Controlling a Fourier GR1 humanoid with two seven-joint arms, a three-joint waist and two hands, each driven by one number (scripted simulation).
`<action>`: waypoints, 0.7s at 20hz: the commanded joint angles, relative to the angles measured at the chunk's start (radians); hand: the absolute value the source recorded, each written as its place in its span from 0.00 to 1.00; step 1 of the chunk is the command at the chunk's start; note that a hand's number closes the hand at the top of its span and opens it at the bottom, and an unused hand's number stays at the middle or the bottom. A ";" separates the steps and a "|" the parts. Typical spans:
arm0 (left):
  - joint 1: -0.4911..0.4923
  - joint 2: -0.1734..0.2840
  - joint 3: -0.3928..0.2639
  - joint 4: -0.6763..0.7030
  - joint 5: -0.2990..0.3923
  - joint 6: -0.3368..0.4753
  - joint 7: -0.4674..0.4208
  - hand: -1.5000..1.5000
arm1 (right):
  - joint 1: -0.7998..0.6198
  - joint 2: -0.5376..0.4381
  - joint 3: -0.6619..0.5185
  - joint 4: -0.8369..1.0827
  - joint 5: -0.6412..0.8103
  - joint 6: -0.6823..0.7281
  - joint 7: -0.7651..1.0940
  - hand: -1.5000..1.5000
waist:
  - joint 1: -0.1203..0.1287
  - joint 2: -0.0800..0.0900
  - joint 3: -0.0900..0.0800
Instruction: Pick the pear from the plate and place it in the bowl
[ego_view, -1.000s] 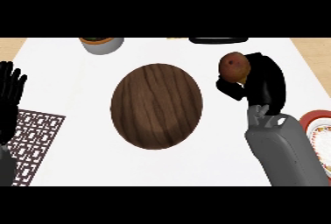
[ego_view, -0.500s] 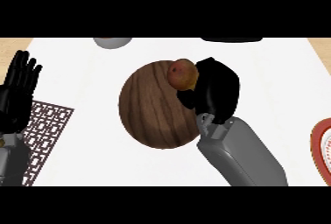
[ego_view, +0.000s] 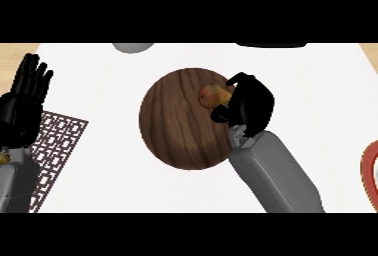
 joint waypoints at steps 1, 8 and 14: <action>-0.001 0.014 0.014 -0.015 0.012 -0.011 -0.003 0.50 | 0.029 0.014 -0.014 0.033 -0.008 -0.283 0.175 0.00 | 0.018 0.002 0.002; -0.019 0.012 0.013 -0.012 0.001 0.011 0.024 0.50 | 0.041 0.014 -0.042 -0.015 0.156 -0.521 0.085 0.00 | -0.008 -0.007 0.001; 0.055 0.024 0.042 0.007 0.019 -0.022 -0.019 0.50 | 0.135 0.014 -0.118 -0.130 0.345 -0.589 0.133 0.00 | -0.032 -0.014 -0.001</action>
